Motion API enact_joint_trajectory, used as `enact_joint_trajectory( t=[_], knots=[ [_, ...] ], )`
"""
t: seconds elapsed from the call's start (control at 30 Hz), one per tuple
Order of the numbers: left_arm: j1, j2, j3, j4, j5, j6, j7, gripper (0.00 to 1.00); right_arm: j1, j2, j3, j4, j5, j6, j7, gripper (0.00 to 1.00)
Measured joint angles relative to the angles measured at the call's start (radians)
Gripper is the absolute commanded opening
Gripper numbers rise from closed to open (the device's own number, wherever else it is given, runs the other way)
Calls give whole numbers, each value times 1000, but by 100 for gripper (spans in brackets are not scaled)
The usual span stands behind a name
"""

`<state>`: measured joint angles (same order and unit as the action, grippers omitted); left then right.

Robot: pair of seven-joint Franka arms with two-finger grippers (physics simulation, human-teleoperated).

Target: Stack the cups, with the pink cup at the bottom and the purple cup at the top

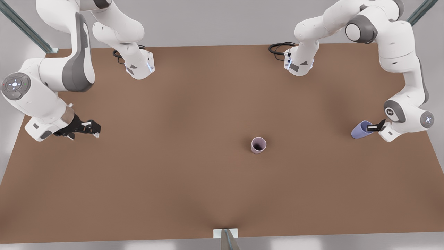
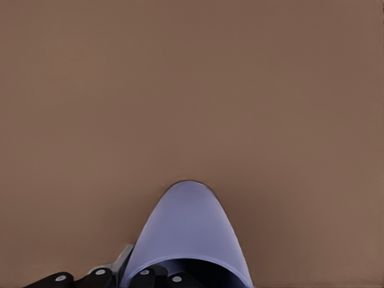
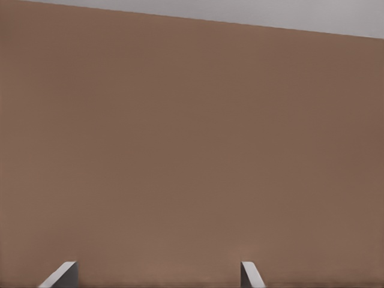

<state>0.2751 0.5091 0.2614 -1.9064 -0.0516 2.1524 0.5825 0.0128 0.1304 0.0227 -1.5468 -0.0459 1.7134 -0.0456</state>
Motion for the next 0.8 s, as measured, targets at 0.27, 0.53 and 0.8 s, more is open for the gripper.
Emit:
enact_joint_trajectory(
  t=[0.27,0.53,0.8],
  knots=[
    [-176,-100,-54,60,-5,-54,-34,21,13,1,6,-1,3,-29,0,100],
    [-624,-90,-333,410,-13,-338,-418,21,14,-2,7,0,4,-42,0,100],
    [-683,-7,-335,475,-25,-436,-769,21,12,1,7,-1,4,-50,0,100]
  ],
)
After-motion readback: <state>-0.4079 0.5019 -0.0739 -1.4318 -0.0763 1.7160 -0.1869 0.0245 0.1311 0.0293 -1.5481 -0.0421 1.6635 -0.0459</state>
